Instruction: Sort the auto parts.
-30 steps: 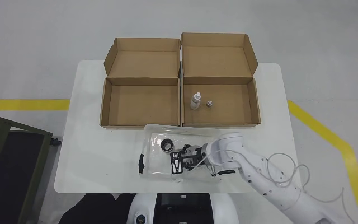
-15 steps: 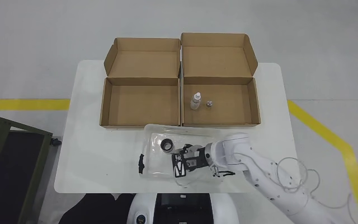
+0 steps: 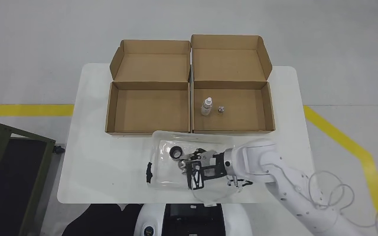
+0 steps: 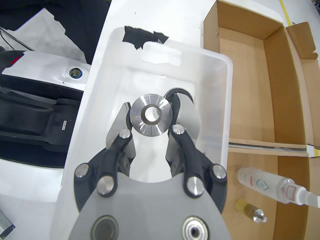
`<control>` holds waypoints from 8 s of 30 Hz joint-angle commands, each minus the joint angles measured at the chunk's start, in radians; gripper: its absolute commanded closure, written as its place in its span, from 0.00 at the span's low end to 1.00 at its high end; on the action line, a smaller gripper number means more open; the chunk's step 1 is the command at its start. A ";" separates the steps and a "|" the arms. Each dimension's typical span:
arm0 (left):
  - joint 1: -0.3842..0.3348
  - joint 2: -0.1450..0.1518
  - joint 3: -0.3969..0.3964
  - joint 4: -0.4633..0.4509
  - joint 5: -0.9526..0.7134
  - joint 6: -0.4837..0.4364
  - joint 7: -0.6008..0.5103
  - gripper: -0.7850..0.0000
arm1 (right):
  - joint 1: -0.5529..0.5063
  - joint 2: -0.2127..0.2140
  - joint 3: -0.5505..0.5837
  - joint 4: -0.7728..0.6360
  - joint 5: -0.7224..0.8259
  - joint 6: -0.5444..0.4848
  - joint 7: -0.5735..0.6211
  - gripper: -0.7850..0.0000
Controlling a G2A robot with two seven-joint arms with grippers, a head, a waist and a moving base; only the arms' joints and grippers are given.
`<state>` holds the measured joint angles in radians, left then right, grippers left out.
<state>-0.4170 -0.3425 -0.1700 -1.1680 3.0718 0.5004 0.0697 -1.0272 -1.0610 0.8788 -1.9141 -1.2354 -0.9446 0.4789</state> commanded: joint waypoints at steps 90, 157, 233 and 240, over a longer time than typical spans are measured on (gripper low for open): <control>0.000 0.000 0.000 0.000 0.000 0.000 0.000 0.00 | 0.260 -0.065 -0.024 0.193 0.198 0.136 -0.240 1.00; 0.000 0.000 0.000 0.000 0.000 0.000 0.000 0.00 | 0.678 -0.577 -0.507 1.124 0.241 0.386 -0.156 1.00; 0.000 0.000 0.000 0.000 0.000 0.000 0.000 0.00 | -0.052 -0.266 0.034 0.121 -0.254 -0.002 0.012 0.00; 0.000 0.000 0.000 0.000 0.000 0.000 0.000 0.00 | -0.038 -0.261 0.021 0.183 -0.284 0.007 -0.007 0.00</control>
<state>-0.4170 -0.3425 -0.1700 -1.1680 3.0718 0.5004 0.0697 -1.0680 -1.3227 0.9018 -1.7394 -1.5194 -0.9360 0.4723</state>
